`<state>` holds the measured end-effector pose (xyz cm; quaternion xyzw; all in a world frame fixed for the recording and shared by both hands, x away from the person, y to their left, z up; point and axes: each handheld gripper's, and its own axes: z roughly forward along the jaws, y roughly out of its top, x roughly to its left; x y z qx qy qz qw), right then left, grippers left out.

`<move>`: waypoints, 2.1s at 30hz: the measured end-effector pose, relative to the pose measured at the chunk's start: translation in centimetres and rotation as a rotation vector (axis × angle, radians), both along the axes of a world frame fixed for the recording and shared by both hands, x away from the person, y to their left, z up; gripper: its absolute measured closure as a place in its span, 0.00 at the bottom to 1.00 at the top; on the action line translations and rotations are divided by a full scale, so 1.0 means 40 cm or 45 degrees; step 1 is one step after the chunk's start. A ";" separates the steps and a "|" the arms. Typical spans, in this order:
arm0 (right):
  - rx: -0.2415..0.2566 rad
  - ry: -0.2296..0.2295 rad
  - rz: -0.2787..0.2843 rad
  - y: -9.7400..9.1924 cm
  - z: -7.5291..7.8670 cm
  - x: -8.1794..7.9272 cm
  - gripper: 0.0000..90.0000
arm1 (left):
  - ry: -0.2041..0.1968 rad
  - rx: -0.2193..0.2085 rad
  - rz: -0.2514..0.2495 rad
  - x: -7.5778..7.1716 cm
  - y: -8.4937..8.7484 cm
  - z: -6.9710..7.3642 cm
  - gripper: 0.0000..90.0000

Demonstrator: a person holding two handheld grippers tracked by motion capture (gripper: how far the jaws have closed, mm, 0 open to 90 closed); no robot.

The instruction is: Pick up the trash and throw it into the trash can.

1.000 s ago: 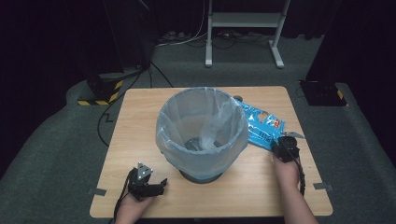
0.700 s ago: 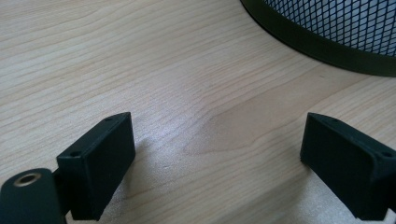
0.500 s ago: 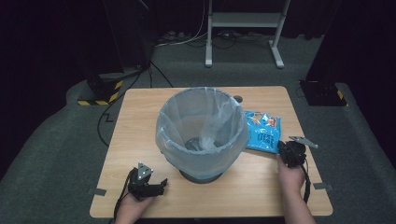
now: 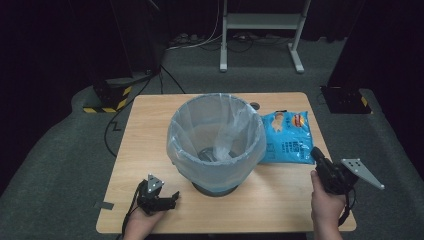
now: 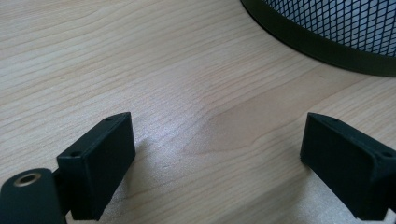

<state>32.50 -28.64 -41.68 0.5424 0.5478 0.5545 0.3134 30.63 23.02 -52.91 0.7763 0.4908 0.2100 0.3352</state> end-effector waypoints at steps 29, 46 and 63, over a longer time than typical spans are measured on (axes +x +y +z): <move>0.016 -0.420 0.117 0.043 0.274 -0.153 1.00 | 0.000 0.000 0.000 0.000 0.000 0.000 0.11; 0.002 -0.560 0.156 0.099 0.349 -0.164 1.00 | 0.000 0.000 0.000 0.000 0.000 0.000 0.11; 0.045 -0.743 0.252 0.158 0.422 -0.217 1.00 | 0.002 0.000 -0.002 0.000 0.000 0.000 0.11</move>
